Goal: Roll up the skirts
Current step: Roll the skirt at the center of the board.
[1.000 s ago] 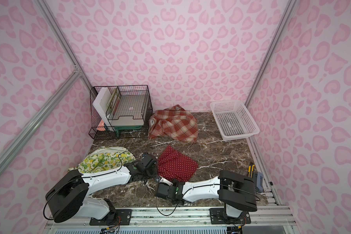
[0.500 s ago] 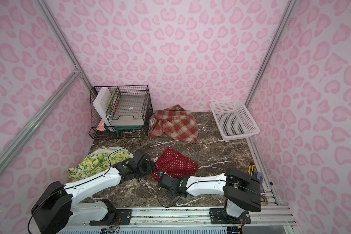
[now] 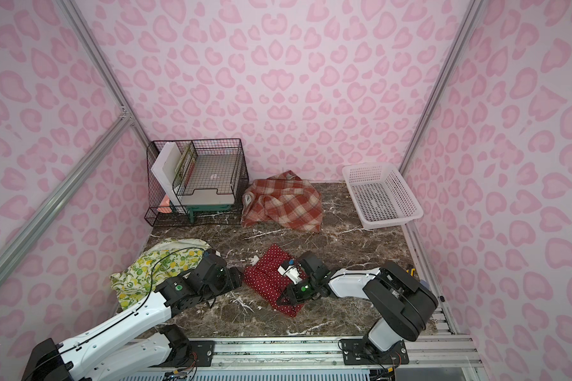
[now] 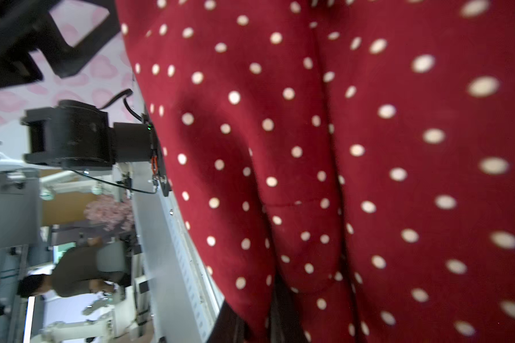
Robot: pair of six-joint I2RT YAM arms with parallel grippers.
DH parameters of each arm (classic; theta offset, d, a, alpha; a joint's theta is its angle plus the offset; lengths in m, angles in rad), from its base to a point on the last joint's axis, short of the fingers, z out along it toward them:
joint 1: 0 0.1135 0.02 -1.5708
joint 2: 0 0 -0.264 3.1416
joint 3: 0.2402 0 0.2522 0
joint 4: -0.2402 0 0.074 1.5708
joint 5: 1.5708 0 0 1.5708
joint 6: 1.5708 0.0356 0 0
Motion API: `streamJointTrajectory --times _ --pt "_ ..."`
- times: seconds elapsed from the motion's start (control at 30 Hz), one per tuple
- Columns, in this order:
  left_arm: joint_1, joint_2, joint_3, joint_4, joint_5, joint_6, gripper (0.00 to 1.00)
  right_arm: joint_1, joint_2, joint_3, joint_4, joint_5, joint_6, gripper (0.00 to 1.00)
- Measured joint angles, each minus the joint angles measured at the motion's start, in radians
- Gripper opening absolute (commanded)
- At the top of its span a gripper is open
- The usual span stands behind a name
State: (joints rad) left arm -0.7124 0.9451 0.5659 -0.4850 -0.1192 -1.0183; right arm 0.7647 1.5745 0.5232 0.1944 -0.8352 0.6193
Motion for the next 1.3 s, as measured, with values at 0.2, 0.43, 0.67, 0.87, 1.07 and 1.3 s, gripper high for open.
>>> streamJointTrajectory --times 0.2,0.43,0.67,0.87,1.07,1.3 --pt "-0.061 0.122 0.049 0.052 0.010 0.000 0.83 -0.116 0.045 -0.040 0.106 -0.123 0.058 0.00" --pt "-0.087 0.229 0.069 0.167 0.032 0.000 0.85 -0.194 0.115 -0.014 0.111 -0.190 0.048 0.00" --pt "-0.089 0.356 0.063 0.282 0.039 -0.008 0.86 -0.225 0.142 0.005 0.072 -0.198 0.005 0.01" --pt "-0.089 0.376 0.085 0.363 0.014 -0.012 0.87 -0.230 0.187 0.008 0.090 -0.234 -0.014 0.01" --pt "-0.084 0.412 0.080 0.438 0.010 -0.003 0.87 -0.239 0.207 0.022 0.080 -0.254 -0.024 0.01" --pt "-0.055 0.569 0.073 0.545 0.035 0.006 0.85 -0.249 0.206 0.019 0.072 -0.256 -0.029 0.01"
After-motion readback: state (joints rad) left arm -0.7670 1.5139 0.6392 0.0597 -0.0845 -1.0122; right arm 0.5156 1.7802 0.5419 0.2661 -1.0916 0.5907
